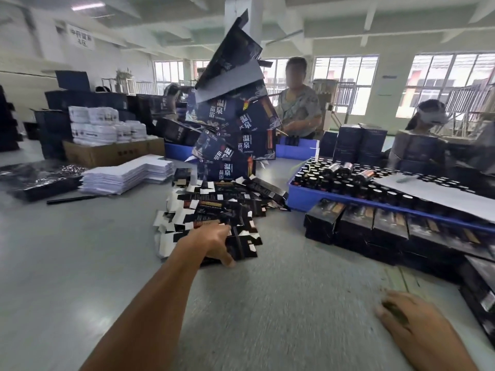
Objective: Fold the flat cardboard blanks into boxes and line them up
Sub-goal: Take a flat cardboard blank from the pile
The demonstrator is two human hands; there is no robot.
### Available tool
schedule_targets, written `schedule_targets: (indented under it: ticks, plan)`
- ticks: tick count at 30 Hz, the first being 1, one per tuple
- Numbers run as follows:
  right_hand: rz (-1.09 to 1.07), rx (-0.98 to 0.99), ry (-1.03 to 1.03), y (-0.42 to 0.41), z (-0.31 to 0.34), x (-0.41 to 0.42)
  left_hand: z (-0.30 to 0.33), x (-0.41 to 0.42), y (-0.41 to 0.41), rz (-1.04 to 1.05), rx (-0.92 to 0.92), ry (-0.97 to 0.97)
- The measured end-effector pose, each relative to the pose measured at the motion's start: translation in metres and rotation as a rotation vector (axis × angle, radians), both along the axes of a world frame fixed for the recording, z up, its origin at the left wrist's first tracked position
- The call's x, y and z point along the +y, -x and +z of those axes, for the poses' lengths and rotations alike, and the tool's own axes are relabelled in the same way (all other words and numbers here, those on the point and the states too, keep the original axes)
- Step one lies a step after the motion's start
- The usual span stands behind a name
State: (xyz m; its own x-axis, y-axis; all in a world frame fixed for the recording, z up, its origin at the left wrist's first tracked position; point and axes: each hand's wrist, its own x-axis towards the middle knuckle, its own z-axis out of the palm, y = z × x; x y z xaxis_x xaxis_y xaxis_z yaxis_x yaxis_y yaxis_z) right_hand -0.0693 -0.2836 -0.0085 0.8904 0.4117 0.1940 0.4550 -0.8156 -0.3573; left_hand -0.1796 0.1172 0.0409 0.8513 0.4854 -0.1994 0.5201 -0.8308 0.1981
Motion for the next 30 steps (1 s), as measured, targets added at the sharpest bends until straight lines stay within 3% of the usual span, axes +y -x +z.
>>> schedule_targets:
  ticks: [12,19,25,30]
  plan:
    - [0.037,-0.046,-0.025,0.001,-0.002,-0.002,0.004,-0.002,0.01,0.03,-0.042,-0.21]
    - [0.047,-0.058,-0.024,0.009,0.003,0.0,0.054,-0.028,0.012,-0.039,-0.32,-0.35]
    - [0.024,0.117,-0.489,0.013,0.039,-0.001,0.093,-0.096,-0.001,-0.279,-0.626,-0.243]
    - [0.149,0.202,-1.051,0.025,0.11,-0.013,0.101,-0.164,-0.014,-0.517,-0.7,-0.201]
